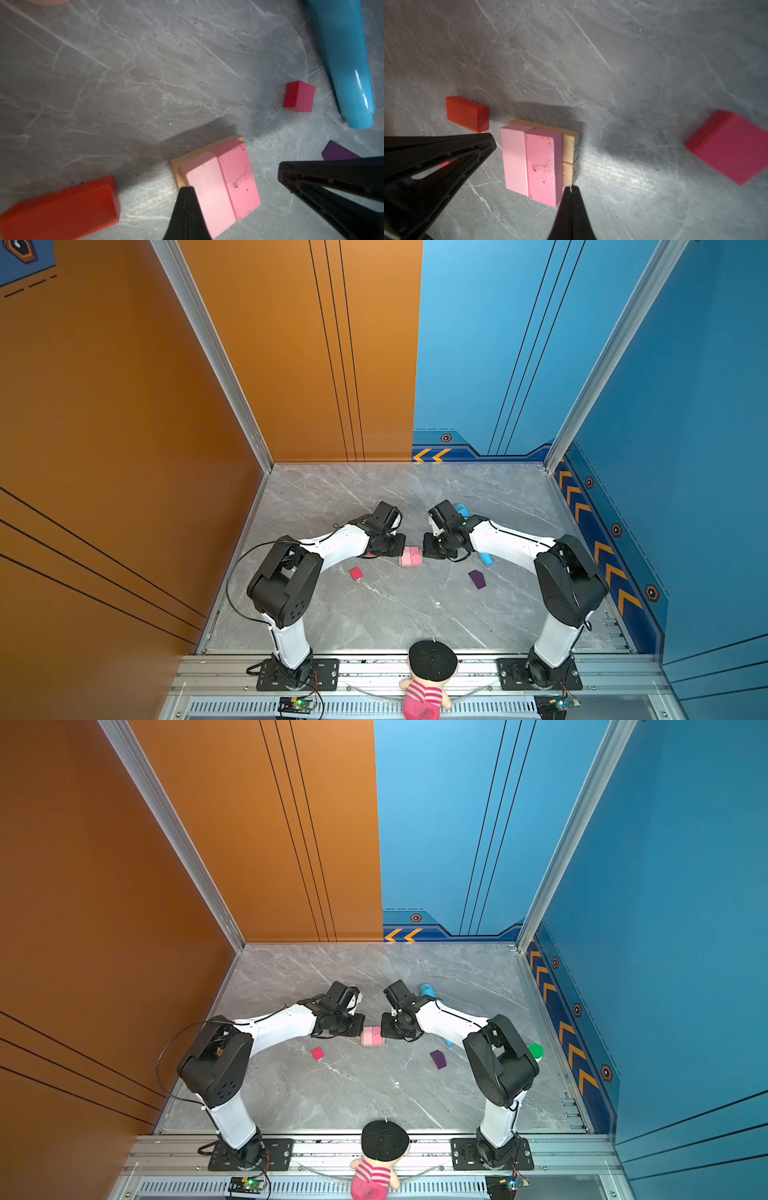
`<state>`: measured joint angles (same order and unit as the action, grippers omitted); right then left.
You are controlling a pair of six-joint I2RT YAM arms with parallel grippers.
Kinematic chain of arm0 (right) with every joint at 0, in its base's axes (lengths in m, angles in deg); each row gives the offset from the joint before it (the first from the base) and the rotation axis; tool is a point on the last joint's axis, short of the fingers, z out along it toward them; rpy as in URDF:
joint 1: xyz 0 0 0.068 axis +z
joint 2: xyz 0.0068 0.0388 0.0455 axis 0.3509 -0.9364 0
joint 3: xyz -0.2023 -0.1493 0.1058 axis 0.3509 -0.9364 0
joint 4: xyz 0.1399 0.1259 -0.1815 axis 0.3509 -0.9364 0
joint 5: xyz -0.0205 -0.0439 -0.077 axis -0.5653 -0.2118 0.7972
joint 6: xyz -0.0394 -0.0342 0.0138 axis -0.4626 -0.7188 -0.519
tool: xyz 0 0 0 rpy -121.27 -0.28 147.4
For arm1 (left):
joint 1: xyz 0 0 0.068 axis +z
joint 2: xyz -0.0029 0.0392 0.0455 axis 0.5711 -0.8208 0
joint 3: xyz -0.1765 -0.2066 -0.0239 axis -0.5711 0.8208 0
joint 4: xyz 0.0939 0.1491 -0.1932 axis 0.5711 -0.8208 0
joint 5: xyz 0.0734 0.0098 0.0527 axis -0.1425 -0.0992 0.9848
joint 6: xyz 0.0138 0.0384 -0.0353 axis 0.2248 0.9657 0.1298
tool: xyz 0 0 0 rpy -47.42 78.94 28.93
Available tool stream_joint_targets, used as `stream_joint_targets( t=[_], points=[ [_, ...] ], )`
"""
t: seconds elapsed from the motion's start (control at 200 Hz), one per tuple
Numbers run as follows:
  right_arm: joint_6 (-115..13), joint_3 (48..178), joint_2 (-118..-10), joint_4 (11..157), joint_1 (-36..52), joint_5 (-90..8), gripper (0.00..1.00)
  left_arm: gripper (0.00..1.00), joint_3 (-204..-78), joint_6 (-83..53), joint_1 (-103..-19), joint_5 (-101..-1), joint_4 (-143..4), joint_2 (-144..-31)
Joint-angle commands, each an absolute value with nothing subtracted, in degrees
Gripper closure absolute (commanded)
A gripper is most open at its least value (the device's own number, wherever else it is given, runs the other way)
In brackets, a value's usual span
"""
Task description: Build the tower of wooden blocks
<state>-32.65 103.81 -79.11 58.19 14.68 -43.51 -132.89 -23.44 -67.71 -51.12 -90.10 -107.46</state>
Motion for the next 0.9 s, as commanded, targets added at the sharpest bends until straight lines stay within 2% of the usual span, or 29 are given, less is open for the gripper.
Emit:
stream_joint_targets(
  t=[0.0, 0.896],
  points=[
    [-32.23, 103.16, -77.66, 57.52, 14.41, -42.23, 1.00, 1.00, -134.40, -22.75, -66.93, -50.96, -91.58, -108.70],
    [-31.88, 102.86, -78.93, 58.20, 14.35, -43.02, 1.00, 1.00, -135.46, -23.00, -67.04, -52.15, -91.64, -109.97]
  ],
)
